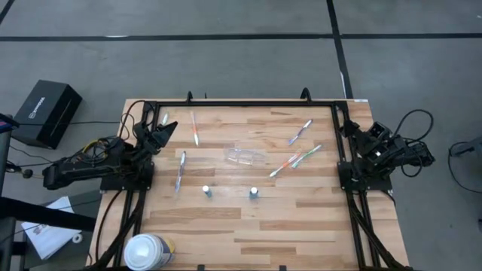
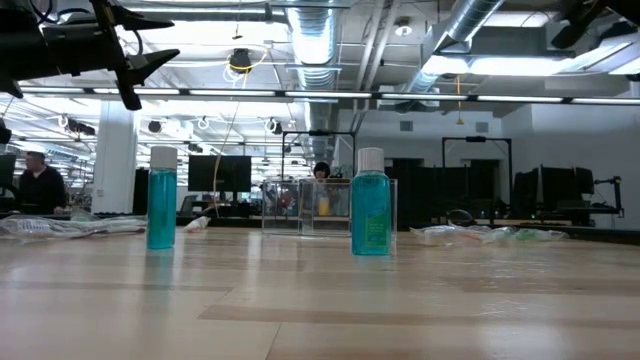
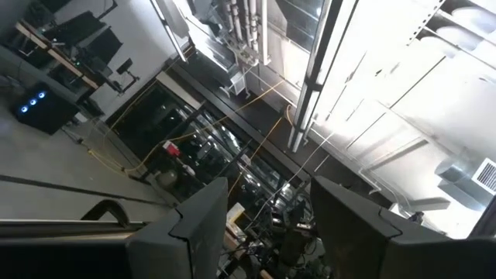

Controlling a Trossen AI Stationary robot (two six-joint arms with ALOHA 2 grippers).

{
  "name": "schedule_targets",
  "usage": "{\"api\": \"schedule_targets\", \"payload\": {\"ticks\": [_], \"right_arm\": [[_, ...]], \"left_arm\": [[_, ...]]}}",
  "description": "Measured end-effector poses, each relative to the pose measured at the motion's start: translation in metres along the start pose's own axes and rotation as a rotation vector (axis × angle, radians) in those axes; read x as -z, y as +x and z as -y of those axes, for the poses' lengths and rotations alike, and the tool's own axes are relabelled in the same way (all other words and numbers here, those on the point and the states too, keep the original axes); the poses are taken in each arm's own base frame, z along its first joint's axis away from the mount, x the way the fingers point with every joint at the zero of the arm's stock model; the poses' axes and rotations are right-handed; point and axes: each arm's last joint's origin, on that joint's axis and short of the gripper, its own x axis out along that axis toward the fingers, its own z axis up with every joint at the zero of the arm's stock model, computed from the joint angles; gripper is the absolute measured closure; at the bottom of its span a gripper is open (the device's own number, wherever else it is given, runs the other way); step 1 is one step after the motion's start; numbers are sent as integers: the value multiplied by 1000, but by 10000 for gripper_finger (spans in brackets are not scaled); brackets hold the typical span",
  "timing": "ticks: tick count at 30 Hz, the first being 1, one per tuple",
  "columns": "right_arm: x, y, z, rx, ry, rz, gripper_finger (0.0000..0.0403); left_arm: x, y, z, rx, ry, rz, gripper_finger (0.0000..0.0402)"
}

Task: Pick & Place toothbrushing station
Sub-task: Put the left blue mouthwash into the transparent organizer

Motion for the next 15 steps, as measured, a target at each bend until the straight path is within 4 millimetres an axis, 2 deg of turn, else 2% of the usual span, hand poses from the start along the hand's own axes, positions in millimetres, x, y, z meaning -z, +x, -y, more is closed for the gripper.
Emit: {"api": "schedule_targets", "payload": {"ticks": [8, 11, 15], "right_arm": [[0, 0, 0, 3, 5, 2, 154], [-3, 0, 1, 53, 11, 45, 154], [-3, 1, 2, 73, 74, 51, 154]], "left_arm": [[0, 0, 0, -1, 1, -2, 220], [0, 0, 0, -2, -5, -3, 220], [0, 0, 1, 19, -89, -4, 220]]}}
